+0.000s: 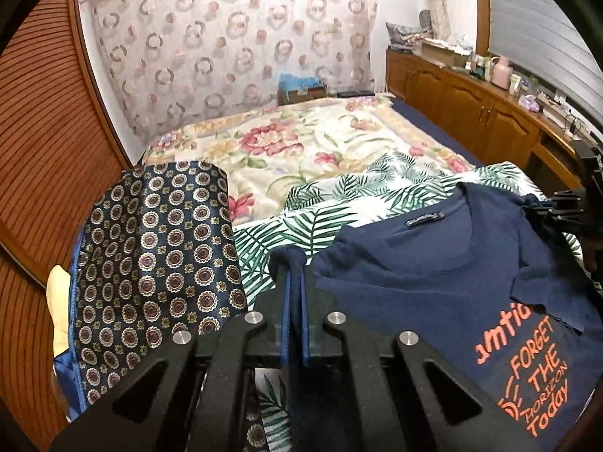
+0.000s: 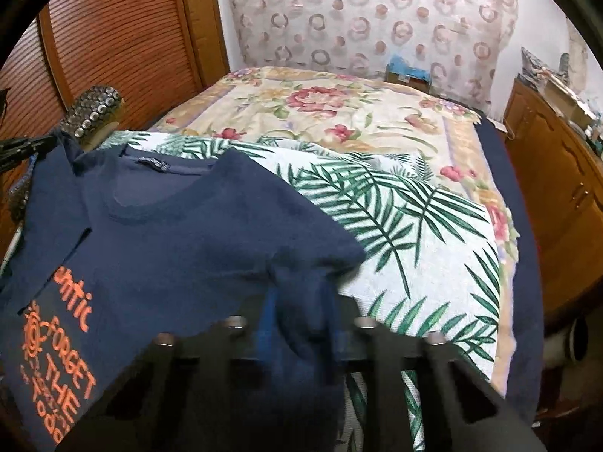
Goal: Fold small clothes
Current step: 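Close both tools on the navy shirt hem, then lift the hem with both tools and fold it toward the collar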
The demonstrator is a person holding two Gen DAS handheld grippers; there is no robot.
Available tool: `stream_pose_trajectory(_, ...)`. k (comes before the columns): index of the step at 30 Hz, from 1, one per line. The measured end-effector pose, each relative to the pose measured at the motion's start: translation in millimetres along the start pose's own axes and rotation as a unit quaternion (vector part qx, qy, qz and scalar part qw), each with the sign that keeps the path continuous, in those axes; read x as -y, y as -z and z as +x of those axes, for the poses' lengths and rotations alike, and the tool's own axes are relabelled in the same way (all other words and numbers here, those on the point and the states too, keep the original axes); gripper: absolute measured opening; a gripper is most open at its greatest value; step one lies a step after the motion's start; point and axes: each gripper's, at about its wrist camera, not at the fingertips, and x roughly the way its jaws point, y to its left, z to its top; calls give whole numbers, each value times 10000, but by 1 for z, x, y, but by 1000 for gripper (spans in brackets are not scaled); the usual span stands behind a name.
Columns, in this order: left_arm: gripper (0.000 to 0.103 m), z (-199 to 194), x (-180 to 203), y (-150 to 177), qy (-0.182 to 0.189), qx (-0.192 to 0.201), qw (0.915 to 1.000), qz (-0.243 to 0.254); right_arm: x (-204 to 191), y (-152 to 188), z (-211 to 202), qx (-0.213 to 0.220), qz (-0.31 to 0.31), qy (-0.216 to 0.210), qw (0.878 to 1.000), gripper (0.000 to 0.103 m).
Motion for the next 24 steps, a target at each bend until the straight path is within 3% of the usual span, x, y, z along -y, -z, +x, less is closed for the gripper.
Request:
stream_pose_trajectory(13,5,-64,14,22,171,570,9982,-11,-28,18,-84,958,-204,-79,9952,6)
stream_pose_trajectory(24,5,-123,18,70,210,1015,9946,-64,-50,62,-129,1348,-252,28,9906,6)
